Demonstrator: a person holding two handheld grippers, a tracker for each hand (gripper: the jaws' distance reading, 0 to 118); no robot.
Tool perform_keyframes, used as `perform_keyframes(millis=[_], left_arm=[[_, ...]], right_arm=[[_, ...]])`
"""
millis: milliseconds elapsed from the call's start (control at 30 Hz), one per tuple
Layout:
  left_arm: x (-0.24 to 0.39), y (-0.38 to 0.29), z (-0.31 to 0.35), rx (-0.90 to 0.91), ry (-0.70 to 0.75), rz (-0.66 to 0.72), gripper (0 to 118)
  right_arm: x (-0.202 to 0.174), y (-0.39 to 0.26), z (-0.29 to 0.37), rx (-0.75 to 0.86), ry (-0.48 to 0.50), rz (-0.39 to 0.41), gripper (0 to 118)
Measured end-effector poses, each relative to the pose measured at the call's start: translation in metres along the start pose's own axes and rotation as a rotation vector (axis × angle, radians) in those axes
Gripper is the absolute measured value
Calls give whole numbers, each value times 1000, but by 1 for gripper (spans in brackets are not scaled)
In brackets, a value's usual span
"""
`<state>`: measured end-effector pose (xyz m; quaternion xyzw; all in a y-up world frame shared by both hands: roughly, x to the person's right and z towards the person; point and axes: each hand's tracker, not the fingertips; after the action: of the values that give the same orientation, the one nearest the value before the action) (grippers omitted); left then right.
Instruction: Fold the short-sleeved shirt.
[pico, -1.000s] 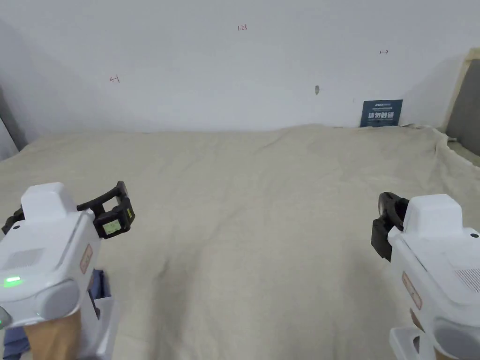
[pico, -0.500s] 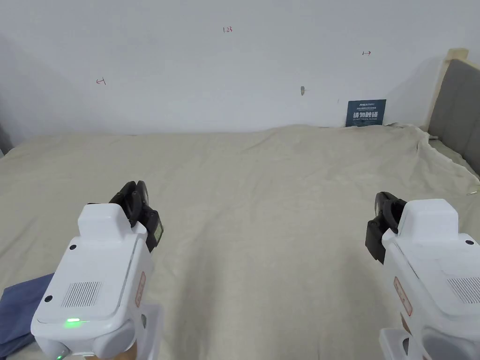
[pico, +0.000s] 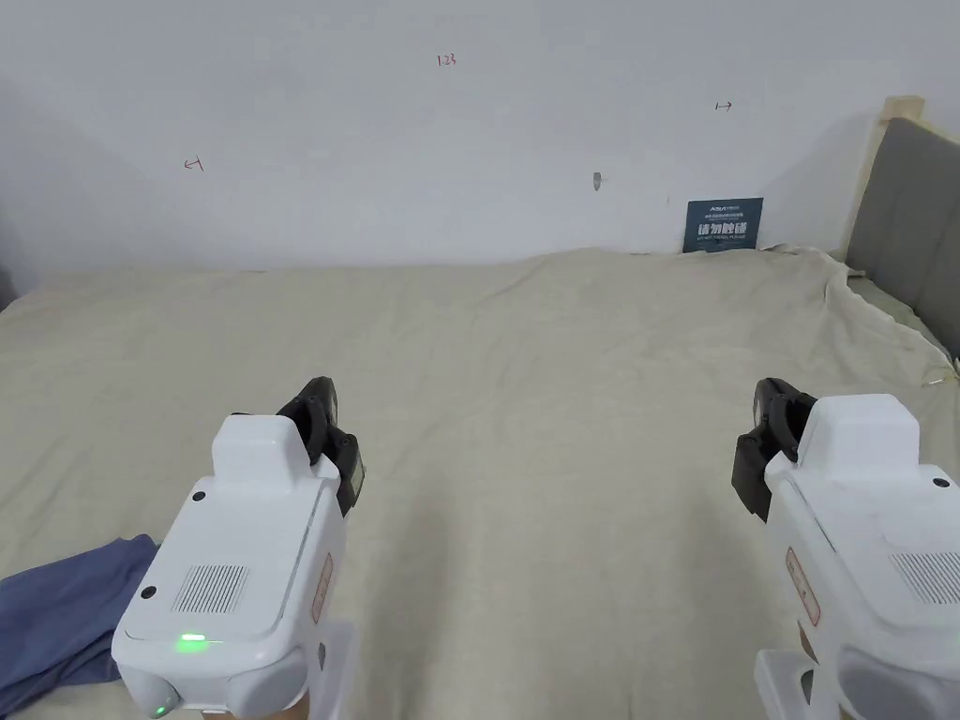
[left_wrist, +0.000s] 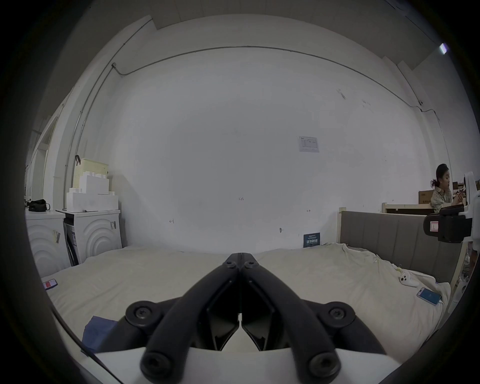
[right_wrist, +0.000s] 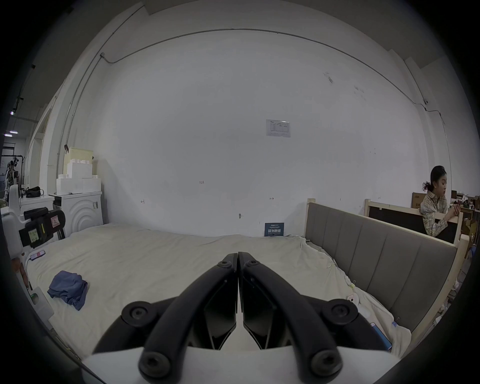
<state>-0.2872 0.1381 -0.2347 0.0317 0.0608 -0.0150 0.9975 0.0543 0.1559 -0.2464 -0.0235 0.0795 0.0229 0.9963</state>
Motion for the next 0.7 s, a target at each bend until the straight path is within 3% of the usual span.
perform_keyframes(millis=[700], left_arm=[[-5, 2, 2, -18, -24, 35, 0]], right_arm=[[-3, 6, 4, 9, 7, 6, 0]])
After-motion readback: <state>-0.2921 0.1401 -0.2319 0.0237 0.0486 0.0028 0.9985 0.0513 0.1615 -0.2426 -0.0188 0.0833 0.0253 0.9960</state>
